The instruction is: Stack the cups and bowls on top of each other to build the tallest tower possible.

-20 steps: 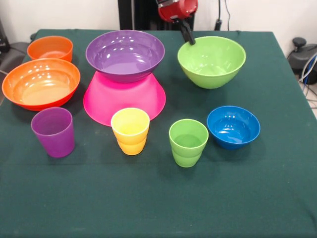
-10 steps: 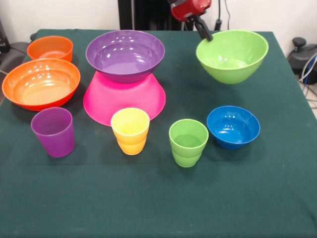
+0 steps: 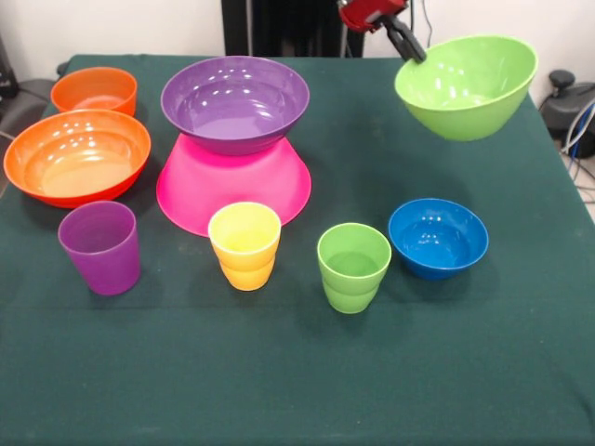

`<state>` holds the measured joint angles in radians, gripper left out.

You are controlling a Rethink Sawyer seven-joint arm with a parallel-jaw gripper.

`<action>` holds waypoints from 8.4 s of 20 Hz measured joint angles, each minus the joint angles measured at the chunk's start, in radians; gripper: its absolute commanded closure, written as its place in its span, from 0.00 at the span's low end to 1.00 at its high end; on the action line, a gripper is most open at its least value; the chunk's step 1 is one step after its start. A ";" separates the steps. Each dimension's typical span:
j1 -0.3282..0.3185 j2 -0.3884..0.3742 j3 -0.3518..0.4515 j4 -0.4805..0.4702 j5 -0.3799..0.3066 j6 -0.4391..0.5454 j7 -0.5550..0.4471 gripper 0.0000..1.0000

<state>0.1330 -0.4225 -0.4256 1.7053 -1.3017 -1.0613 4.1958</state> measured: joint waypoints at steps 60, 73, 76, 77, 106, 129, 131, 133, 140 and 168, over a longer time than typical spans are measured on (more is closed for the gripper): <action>0.523 0.931 -1.334 -0.174 0.101 0.264 0.207 1.00; 0.386 1.194 -1.585 -0.078 0.199 0.263 0.207 1.00; 0.344 1.273 -1.637 -0.040 0.242 0.263 0.207 1.00; 0.335 1.290 -1.648 -0.031 0.254 0.264 0.207 1.00; 0.381 1.434 -1.475 0.019 0.360 0.709 0.207 1.00; 0.562 0.910 -0.933 -0.195 0.652 1.475 -0.249 1.00; 0.564 0.888 -0.930 -0.212 0.657 1.483 -0.277 1.00; 0.568 0.868 -0.928 -0.231 0.663 1.485 -0.292 1.00; 0.577 0.855 -0.925 -0.256 0.692 1.486 -0.292 1.00; 0.583 0.921 -0.924 -0.295 0.723 1.664 -0.292 1.00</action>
<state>0.7163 0.4988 -1.3493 1.4102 -0.5790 0.6029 3.9035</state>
